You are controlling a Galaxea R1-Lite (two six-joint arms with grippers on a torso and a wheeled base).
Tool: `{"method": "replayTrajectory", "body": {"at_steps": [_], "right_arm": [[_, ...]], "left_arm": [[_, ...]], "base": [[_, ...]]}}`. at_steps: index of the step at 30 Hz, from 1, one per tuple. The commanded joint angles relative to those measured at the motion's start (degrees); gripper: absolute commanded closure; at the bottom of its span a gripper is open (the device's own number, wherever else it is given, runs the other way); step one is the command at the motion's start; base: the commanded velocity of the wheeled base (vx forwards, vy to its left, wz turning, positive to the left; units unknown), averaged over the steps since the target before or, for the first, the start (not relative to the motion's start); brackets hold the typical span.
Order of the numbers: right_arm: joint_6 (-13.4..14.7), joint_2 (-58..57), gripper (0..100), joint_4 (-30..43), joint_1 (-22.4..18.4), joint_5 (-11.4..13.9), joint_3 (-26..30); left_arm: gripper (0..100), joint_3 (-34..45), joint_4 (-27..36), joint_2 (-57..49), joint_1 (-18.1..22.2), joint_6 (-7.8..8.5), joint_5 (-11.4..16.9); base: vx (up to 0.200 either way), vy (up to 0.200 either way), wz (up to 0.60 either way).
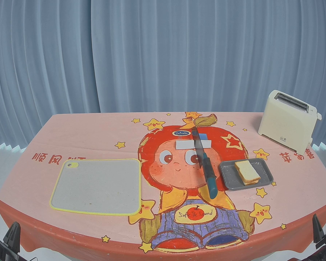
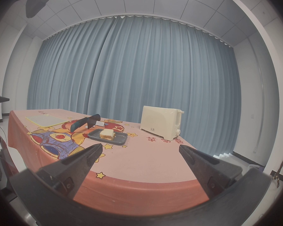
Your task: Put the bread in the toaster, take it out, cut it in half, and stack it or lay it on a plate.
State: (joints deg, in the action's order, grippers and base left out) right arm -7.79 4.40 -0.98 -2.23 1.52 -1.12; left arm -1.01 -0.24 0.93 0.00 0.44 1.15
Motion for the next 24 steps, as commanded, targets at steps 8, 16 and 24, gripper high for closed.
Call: {"method": "replayTrajectory", "body": {"at_steps": [8, 16, 24], "right_arm": [[0.41, -0.36, 0, -0.08, -0.67, -0.91, -0.02], [0.85, -0.36, 0, 0.01, -0.76, -4.42, -0.11], [5.42, -0.36, 0, -0.96, -0.67, -9.08, 0.42]], "left_arm": [[100, 1.01, -0.02, -0.93, 0.00, 0.00, 0.00], [100, 1.01, -0.02, -0.93, 0.00, 0.00, 0.00], [100, 1.01, -0.02, -0.93, 0.00, 0.00, 0.00]], "base": [[0.000, 0.000, 0.00], [0.000, 0.000, 0.00], [0.000, 0.000, 0.00]]}}
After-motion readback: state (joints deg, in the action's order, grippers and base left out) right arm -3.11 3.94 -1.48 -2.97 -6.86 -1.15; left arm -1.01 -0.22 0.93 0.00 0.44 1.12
